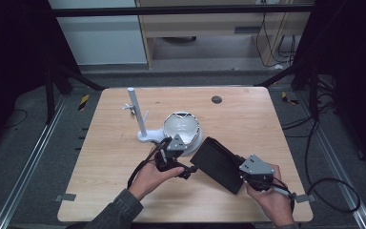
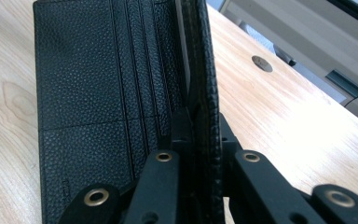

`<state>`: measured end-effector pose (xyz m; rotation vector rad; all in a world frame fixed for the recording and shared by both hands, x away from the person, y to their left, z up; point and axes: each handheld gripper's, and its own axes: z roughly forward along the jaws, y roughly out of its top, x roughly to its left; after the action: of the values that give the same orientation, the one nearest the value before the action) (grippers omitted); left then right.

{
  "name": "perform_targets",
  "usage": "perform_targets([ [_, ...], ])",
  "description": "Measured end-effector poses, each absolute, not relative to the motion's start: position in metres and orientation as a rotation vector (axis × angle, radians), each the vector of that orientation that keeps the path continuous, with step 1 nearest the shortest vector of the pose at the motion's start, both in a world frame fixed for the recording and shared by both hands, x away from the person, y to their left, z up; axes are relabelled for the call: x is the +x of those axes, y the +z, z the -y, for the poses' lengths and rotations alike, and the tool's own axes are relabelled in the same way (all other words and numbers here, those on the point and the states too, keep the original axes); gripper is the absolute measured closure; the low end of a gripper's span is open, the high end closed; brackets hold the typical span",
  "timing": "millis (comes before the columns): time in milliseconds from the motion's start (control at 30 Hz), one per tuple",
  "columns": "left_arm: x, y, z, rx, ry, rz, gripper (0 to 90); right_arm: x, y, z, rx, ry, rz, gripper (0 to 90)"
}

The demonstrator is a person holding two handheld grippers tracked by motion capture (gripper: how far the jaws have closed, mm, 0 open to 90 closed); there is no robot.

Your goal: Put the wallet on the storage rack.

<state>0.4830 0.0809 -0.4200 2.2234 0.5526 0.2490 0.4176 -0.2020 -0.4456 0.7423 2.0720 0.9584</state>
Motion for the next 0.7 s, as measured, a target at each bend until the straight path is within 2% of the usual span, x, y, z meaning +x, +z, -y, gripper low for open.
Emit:
perform_targets([
  [700,0.493,-0.411,-0.073,2.237,0.223,-0.529,13.0,0.410,-0.431,0.208,0.696,1.164,-2.020,84.1],
])
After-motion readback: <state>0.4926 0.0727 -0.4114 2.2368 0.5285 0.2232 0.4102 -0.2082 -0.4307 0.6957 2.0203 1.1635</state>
